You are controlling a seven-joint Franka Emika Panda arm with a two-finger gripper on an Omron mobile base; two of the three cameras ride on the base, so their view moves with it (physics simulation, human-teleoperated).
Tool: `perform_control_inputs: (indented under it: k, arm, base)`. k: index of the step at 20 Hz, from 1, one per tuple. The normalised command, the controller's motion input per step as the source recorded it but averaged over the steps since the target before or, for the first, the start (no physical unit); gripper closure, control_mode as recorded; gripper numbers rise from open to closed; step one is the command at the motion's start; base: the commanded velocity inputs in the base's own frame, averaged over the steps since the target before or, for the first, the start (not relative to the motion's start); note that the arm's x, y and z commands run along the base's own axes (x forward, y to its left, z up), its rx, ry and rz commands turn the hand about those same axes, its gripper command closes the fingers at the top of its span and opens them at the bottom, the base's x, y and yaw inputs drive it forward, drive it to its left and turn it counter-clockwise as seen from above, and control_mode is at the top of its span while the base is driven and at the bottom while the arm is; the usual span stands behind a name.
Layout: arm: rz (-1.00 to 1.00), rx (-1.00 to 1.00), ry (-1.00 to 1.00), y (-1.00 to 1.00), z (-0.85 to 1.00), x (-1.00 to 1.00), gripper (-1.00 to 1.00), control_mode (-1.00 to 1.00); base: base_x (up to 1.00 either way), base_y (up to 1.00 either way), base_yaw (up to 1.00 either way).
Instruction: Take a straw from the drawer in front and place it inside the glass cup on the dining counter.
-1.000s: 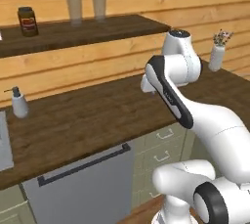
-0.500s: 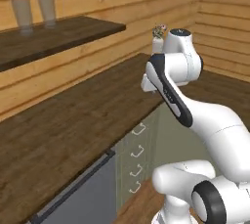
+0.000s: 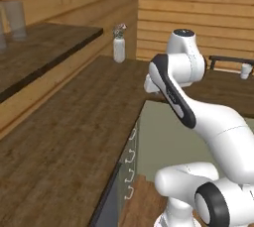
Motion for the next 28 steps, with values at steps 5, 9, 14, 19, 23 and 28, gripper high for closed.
perform_control_inputs:
  k: [5,9,14,19,23,28]
  arm:
    - [-0.19,0.11,0.03,0.09,-0.04,-0.13,-1.00,-1.00]
    - [-0.28,0.37,0.01,-0.47,0.00,-0.08,-1.00,-1.00]
    - [-0.05,0.47,0.00,-1.00,-0.16,0.02,-1.00,-1.00]
    - [0.00,0.52,-0.01,-0.99,-0.34,0.12,-1.00,-1.00]
    - [0.02,0.52,0.02,-0.75,-0.86,0.45,-1.00,-1.00]
    - [0.05,0.40,0.09,-0.13,-1.00,0.68,-1.00,-1.00]
  base:
    - [-0.13,0.44,-0.33]
    - [0.00,0.00,0.00]
    - [0.00,0.00,0.00]
    - [0.00,0.00,0.00]
    - [0.00,0.00,0.00]
    - [0.00,0.00,0.00]
